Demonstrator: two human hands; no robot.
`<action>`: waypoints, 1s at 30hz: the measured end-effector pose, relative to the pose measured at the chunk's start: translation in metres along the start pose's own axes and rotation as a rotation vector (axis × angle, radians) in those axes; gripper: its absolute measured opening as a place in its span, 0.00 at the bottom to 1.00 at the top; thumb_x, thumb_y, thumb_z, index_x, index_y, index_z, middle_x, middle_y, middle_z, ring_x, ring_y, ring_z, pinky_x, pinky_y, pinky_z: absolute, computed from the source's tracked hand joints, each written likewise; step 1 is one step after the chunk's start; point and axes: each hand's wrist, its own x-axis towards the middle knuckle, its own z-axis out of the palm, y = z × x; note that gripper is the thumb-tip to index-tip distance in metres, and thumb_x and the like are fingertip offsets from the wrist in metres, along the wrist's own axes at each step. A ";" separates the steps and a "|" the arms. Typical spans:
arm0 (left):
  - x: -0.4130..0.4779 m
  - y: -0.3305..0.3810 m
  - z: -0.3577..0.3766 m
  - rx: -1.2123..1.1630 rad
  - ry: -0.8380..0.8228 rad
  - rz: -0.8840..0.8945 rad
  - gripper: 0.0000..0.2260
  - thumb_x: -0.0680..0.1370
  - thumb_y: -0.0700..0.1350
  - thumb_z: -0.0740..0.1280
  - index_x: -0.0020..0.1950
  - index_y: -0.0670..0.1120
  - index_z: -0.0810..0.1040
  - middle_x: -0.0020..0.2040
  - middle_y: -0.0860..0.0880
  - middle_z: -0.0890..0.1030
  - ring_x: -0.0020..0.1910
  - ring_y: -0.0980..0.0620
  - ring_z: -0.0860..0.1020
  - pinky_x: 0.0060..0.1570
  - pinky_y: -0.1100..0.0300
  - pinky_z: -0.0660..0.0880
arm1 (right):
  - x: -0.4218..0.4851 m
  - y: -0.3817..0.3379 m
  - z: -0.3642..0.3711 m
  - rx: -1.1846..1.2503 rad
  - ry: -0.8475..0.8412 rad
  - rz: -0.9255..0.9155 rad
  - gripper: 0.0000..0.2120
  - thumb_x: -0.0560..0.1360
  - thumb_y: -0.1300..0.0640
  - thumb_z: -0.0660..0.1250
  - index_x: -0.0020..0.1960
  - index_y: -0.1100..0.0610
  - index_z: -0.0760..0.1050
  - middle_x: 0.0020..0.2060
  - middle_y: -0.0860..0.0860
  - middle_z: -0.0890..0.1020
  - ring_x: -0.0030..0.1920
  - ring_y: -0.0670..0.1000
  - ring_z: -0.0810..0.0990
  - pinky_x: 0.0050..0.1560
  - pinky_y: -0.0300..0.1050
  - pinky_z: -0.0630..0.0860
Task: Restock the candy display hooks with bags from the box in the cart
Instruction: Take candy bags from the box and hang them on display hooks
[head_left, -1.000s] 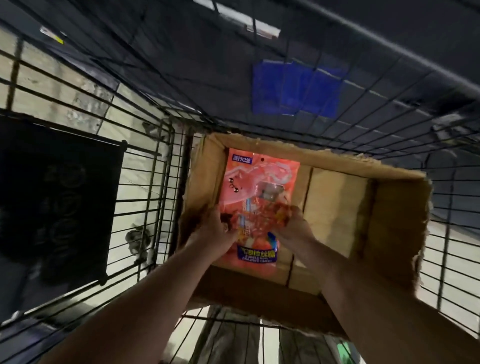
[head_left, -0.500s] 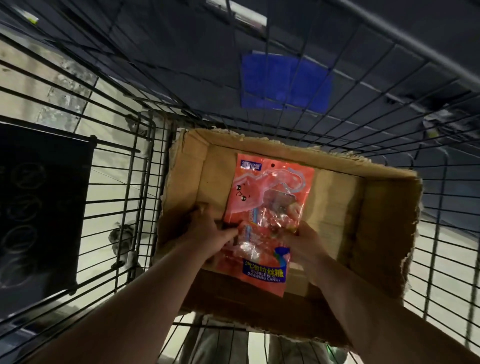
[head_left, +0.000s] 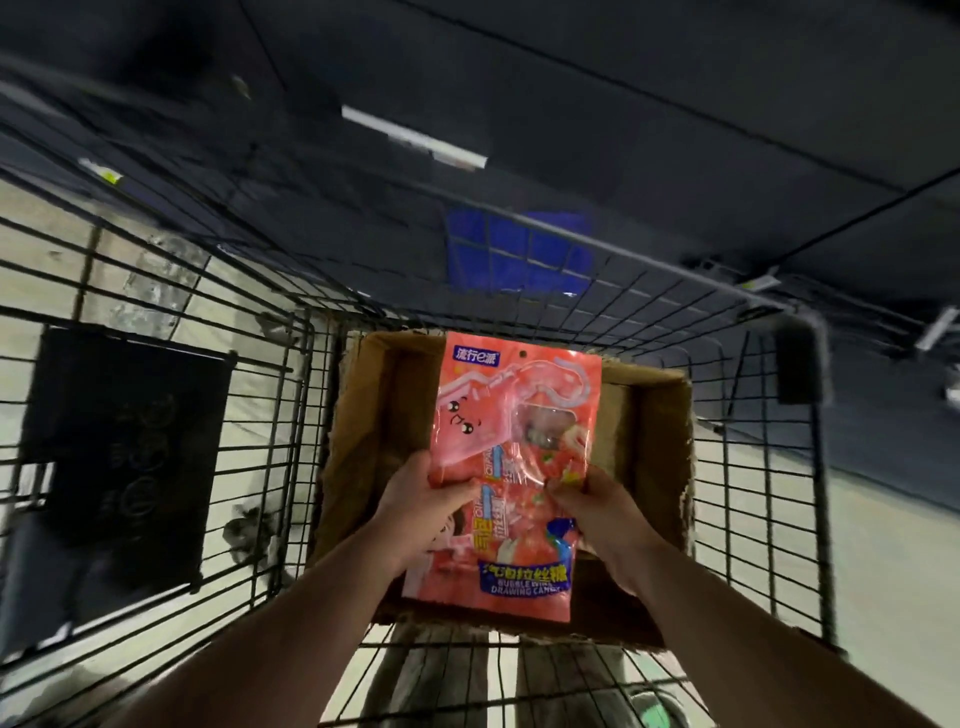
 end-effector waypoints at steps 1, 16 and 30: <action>-0.009 0.008 -0.002 0.002 0.006 0.022 0.15 0.75 0.47 0.72 0.58 0.46 0.72 0.49 0.50 0.81 0.42 0.57 0.80 0.35 0.65 0.75 | -0.007 -0.005 -0.001 0.001 0.008 -0.023 0.07 0.79 0.60 0.62 0.55 0.55 0.76 0.49 0.53 0.85 0.49 0.51 0.84 0.42 0.43 0.80; -0.118 0.103 0.010 0.052 -0.048 0.311 0.09 0.76 0.46 0.70 0.52 0.52 0.73 0.48 0.52 0.81 0.45 0.55 0.81 0.35 0.63 0.73 | -0.137 -0.048 -0.043 0.162 0.158 -0.265 0.08 0.78 0.58 0.64 0.55 0.60 0.76 0.47 0.55 0.84 0.44 0.50 0.84 0.35 0.39 0.78; -0.211 0.149 0.144 0.151 -0.166 0.488 0.08 0.76 0.42 0.69 0.52 0.50 0.72 0.49 0.49 0.82 0.44 0.52 0.83 0.35 0.61 0.77 | -0.241 0.015 -0.164 0.403 0.326 -0.449 0.07 0.79 0.58 0.64 0.55 0.59 0.74 0.44 0.52 0.84 0.38 0.48 0.84 0.33 0.39 0.77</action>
